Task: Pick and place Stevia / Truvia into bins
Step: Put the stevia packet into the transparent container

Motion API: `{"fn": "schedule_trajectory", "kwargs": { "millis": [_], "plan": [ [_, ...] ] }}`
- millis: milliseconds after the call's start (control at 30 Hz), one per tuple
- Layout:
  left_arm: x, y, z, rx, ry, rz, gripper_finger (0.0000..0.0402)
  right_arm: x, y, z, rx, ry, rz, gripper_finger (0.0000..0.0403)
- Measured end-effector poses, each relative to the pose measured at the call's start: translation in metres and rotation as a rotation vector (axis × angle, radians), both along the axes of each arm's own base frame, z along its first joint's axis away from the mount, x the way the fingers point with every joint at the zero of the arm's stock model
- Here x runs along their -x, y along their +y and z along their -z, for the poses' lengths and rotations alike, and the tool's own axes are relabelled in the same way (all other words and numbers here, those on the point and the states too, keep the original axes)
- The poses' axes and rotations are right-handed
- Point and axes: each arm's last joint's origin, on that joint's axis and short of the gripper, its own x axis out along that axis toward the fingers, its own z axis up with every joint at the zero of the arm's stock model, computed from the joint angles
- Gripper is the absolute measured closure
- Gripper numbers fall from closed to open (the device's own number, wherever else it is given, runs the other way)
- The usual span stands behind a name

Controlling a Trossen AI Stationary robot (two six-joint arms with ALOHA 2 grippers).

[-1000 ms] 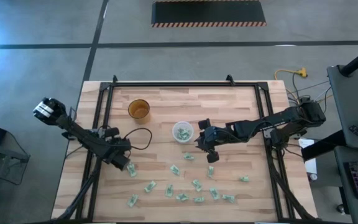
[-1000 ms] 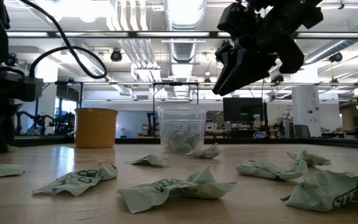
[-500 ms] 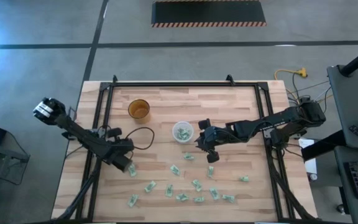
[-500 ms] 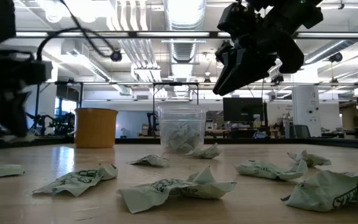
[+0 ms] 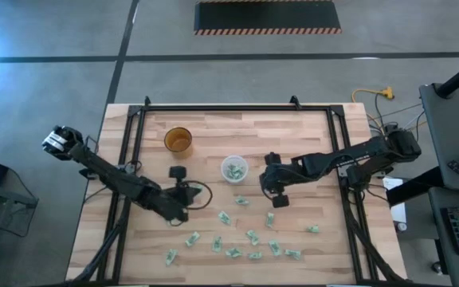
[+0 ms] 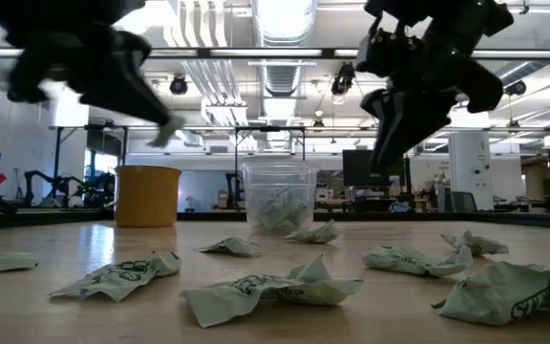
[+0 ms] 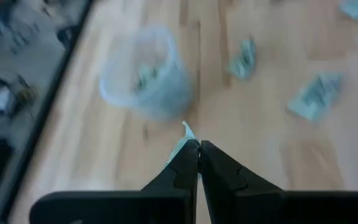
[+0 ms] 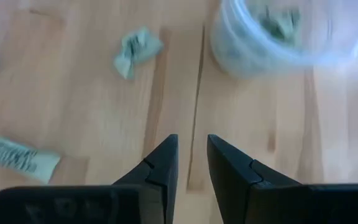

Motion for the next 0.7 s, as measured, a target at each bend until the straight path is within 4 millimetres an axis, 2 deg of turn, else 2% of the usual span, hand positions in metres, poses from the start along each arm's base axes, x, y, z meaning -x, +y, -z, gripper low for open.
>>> {"fn": "schedule_trajectory", "kwargs": {
  "millis": [133,300,500,700],
  "plan": [
    [-0.018,0.016,-0.004,-0.052,-0.049,0.012,0.0401,0.011,-0.001,-0.005,-0.053,0.044,0.102,0.0332],
    [-0.044,0.043,-0.005,-0.03,-0.116,0.082,0.0402,0.024,-0.002,-0.008,-0.09,0.057,0.173,0.0335],
    [-0.07,0.077,0.005,-0.036,-0.171,0.11,0.0401,0.035,-0.002,-0.009,-0.104,0.047,0.185,0.0335],
    [-0.089,0.101,0.018,0.016,-0.153,0.132,0.0401,0.04,-0.001,-0.01,-0.118,0.03,0.203,0.0335]
  ]
}}
